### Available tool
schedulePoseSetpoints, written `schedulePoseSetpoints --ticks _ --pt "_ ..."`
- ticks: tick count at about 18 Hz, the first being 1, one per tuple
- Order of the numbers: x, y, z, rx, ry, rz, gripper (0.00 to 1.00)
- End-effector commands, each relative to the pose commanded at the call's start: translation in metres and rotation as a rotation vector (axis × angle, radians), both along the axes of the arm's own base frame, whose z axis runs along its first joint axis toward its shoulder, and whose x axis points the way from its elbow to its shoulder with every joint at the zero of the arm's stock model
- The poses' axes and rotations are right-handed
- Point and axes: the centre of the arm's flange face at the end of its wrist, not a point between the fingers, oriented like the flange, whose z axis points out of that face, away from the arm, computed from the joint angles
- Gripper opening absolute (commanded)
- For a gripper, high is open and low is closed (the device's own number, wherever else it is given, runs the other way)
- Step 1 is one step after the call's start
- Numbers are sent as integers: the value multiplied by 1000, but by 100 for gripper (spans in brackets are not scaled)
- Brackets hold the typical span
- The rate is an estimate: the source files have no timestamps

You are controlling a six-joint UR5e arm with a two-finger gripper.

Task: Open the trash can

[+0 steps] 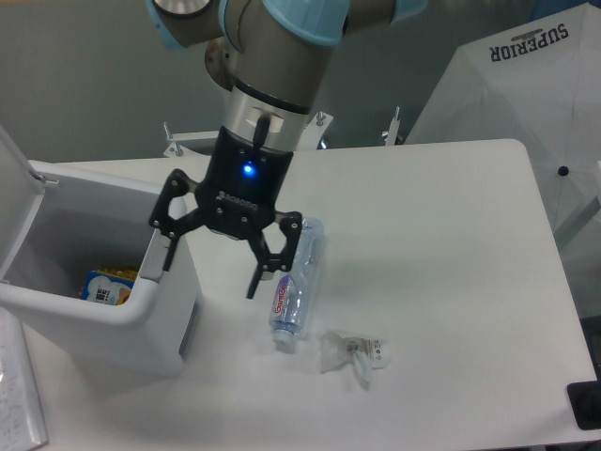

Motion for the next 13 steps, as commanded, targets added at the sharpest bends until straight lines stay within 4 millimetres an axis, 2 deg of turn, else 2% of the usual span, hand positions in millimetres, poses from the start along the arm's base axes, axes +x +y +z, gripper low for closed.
schedulePoseSetpoints --ticks 1,4,6,8,10,11,13 --pt "-17 0 -21 -51 13 22 100" --pt "-51 -11 -59 -203 87 38 100" --pt "-65 -9 -80 -255 113 10 100" --pt "-79 -17 -96 -304 156 -43 100" --pt "-81 -21 -117 -358 191 -129 100" --pt "-84 -23 -120 -387 219 -161 100" --pt "-100 -37 -138 -518 255 -230 100"
